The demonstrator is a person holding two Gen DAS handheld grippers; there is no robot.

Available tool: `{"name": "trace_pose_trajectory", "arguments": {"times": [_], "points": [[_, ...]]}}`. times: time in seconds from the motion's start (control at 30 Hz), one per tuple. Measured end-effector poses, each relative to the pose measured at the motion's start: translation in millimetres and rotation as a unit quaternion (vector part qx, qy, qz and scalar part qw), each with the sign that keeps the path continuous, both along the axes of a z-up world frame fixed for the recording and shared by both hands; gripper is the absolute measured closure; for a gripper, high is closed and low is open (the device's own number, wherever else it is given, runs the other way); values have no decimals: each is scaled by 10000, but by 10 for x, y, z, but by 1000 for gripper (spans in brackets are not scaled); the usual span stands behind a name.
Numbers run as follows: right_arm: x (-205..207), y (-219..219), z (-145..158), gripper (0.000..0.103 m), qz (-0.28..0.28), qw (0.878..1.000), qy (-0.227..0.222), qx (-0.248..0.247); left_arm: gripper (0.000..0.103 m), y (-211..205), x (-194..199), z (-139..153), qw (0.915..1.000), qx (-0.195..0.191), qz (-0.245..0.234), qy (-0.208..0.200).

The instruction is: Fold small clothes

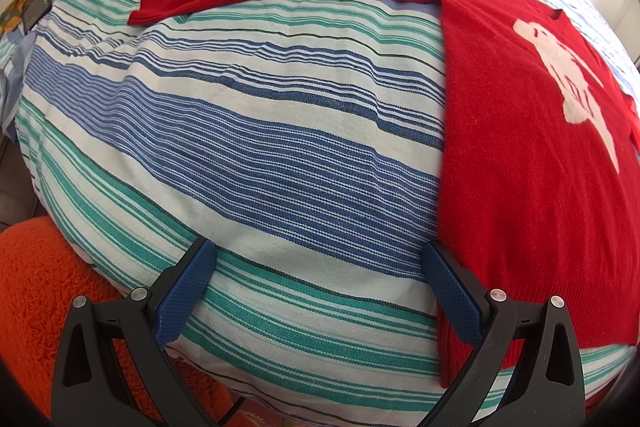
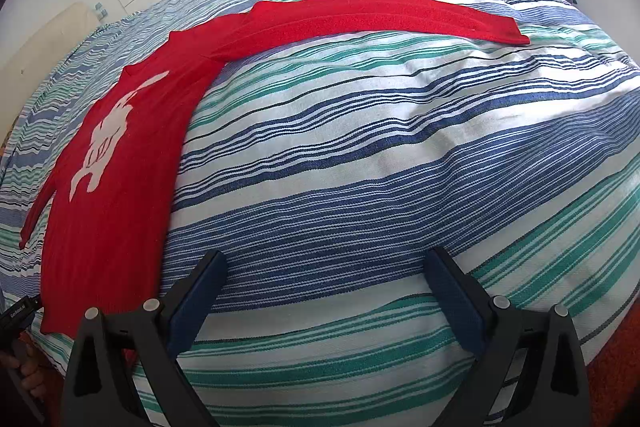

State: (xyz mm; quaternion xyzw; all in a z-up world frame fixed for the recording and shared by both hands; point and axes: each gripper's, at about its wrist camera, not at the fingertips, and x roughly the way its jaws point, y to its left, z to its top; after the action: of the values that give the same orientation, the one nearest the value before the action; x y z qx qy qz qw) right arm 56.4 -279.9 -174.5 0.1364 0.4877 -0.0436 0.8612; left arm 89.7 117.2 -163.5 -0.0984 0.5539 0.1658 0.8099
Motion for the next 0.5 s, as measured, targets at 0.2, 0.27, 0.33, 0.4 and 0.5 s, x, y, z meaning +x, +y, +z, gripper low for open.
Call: {"name": "trace_pose_trajectory", "arguments": {"times": [0.2, 0.27, 0.33, 0.4, 0.5], "points": [[0, 4, 1, 5, 0, 10000, 0, -2, 1, -2, 2, -2, 10000, 1, 1, 1], [-1, 4, 2, 5, 0, 10000, 1, -3, 1, -7, 1, 1, 10000, 2, 2, 0], [-4, 2, 3, 5, 0, 10000, 0, -2, 1, -7, 1, 0, 10000, 6, 1, 0], [-6, 2, 3, 5, 1, 10000, 0, -4, 1, -10, -1, 1, 10000, 4, 3, 0], [-6, 3, 4, 5, 1, 10000, 1, -6, 1, -10, -1, 0, 10000, 6, 3, 0]]}}
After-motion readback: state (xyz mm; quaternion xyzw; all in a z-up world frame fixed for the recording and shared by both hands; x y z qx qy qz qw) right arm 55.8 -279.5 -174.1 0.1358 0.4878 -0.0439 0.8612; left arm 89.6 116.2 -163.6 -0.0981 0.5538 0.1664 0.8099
